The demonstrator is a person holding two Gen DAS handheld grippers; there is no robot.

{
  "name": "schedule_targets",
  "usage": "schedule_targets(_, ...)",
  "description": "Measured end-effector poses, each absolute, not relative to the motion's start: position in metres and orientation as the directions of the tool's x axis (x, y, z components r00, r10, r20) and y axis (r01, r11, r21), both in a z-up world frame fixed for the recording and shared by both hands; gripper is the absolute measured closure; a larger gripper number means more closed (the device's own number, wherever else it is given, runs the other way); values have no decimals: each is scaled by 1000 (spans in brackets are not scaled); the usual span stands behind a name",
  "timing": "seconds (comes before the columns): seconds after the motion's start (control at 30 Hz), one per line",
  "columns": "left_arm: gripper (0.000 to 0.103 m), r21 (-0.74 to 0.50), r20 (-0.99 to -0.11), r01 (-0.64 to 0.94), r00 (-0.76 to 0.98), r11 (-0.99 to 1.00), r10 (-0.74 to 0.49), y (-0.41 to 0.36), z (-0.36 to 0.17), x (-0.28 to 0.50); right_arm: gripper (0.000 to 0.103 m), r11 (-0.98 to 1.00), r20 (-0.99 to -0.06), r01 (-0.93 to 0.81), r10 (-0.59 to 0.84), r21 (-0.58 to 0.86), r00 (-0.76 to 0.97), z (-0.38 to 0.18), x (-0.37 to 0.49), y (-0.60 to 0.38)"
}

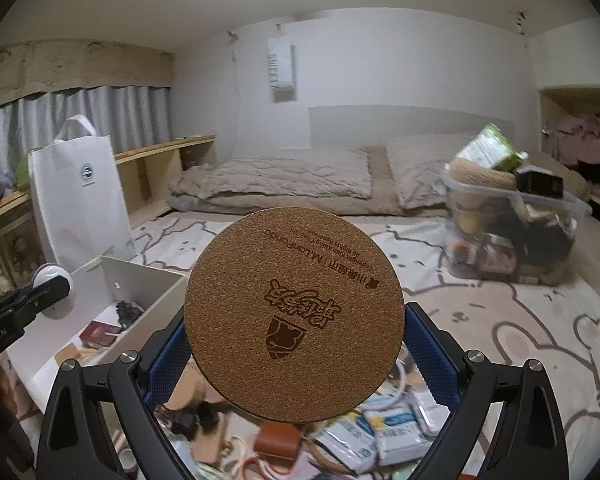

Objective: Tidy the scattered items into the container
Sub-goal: 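Lift the cork coaster and white part and carry both toward the white box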

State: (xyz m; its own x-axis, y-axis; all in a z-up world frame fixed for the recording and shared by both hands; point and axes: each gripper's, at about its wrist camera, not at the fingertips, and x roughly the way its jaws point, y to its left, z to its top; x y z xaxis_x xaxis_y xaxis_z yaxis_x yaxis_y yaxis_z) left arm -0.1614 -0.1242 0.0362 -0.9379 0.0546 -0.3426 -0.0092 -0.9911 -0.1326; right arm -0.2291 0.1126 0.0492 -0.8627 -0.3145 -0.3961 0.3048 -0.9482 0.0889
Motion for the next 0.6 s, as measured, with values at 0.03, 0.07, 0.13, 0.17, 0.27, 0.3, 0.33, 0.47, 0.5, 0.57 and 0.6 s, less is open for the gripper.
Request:
schedule_targets(0.03, 70, -136, -337, -2, -940, -991, 49, -128, 38, -160, 5, -946, -393, 313, -320, 84, -862, 51, -229, 108)
schedule_targets(0.07, 70, -139, -332, 5, -942, -990, 42, -131, 39, -158, 5, -943, -391, 321, -327, 83, -860, 53, -228, 104)
schedule_targets(0.13, 70, -144, -321, 11, -946, -990, 36, -136, 43, -156, 5, -938, -384, 334, -341, 87, -858, 56, -228, 96)
schedule_targets(0.17, 70, -146, -316, 17, -948, -989, 31, -139, 45, -155, 5, -937, -383, 340, -346, 86, -857, 57, -228, 92)
schedule_targets(0.27, 70, -149, -300, 38, -954, -988, 8, -148, 51, -150, 5, -929, -380, 362, -364, 81, -850, 62, -228, 78)
schedule_targets(0.3, 70, -152, -295, 45, -955, -987, 2, -151, 52, -149, 5, -925, -379, 371, -373, 81, -847, 64, -229, 74)
schedule_targets(0.33, 70, -156, -292, 52, -956, -986, -4, -155, 54, -147, 5, -922, -379, 380, -381, 81, -843, 66, -228, 69)
schedule_targets(0.47, 70, -175, -282, 93, -959, -980, -41, -172, 57, -140, 5, -902, -376, 422, -422, 88, -825, 73, -229, 50)
schedule_targets(0.5, 70, -179, -279, 102, -959, -979, -49, -176, 58, -139, 5, -898, -375, 431, -431, 89, -820, 74, -229, 45)
schedule_targets(0.57, 70, -186, -277, 117, -959, -975, -62, -184, 58, -135, 5, -890, -372, 448, -446, 86, -814, 77, -229, 35)
schedule_targets(0.6, 70, -186, -276, 128, -958, -974, -73, -188, 58, -133, 5, -886, -370, 456, -452, 82, -812, 78, -228, 29)
